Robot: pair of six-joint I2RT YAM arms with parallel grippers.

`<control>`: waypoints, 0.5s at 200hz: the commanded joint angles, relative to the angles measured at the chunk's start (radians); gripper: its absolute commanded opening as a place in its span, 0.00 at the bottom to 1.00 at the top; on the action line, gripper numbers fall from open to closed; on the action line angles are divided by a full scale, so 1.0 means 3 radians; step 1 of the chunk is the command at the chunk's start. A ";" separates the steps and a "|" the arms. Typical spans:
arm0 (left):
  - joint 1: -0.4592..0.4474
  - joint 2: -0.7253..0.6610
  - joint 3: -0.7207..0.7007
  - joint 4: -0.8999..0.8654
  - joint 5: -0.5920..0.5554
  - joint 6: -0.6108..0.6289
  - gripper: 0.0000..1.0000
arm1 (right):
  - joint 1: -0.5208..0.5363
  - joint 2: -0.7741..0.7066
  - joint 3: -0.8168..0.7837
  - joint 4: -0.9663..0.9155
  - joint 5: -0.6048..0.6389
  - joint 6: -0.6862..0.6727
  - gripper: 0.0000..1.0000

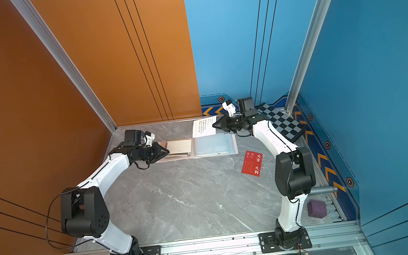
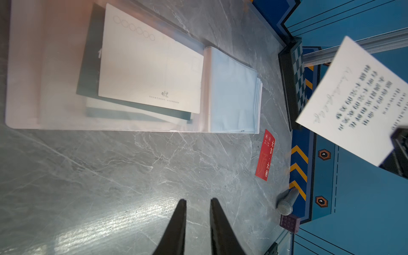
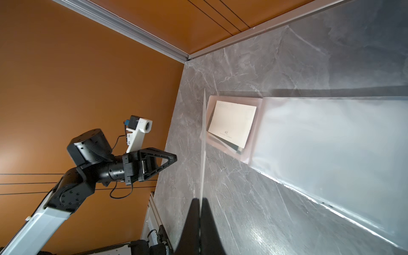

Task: Place the photos into the photo albums
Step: Insert the photo into the photo album.

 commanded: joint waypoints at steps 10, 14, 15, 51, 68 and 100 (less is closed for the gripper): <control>0.0060 0.0106 0.0350 -0.0333 0.0154 0.0032 0.22 | -0.0023 0.0262 0.0280 -0.0015 0.0119 0.0066 0.00; 0.0067 0.0136 0.0375 -0.0332 0.0137 0.0010 0.22 | -0.0023 0.0293 0.0313 -0.0012 0.0122 0.0074 0.00; 0.0070 0.0148 0.0383 -0.0332 0.0135 0.0008 0.22 | -0.0021 0.0301 0.0320 -0.0012 0.0122 0.0075 0.00; 0.0103 0.0490 0.0729 -0.0335 0.0062 -0.0044 0.22 | -0.0007 0.0575 0.0490 -0.0016 0.0040 0.0107 0.00; 0.0120 0.0656 0.0828 -0.0330 -0.0055 0.0007 0.22 | 0.0004 0.0660 0.0514 -0.0012 0.0088 0.0093 0.00; 0.0235 0.0802 0.0716 -0.0194 -0.0052 -0.0092 0.23 | -0.0006 0.0815 0.0521 -0.0016 0.0104 0.0116 0.00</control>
